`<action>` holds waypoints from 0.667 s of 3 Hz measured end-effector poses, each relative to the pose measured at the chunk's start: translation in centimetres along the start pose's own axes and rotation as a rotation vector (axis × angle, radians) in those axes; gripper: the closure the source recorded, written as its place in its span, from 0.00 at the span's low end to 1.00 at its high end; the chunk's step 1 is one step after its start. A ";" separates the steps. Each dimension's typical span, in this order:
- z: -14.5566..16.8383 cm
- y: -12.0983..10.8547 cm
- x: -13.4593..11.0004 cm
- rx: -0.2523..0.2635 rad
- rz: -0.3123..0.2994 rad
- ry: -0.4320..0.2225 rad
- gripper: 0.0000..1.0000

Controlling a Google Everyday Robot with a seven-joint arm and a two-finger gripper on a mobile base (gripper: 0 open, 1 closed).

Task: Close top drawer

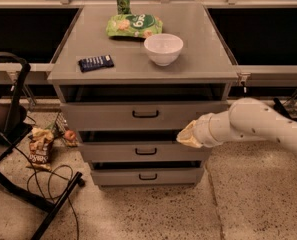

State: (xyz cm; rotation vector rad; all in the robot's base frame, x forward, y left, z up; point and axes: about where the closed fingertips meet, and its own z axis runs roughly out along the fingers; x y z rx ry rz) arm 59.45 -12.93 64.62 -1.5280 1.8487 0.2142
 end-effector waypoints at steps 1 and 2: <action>-4.1 4.3 0.5 -0.128 -0.068 0.250 0.97; -10.4 5.4 -0.1 -0.143 -0.078 0.455 1.00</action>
Offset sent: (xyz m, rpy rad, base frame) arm -0.2010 -0.0940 0.2117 -0.7706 0.4036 -0.1078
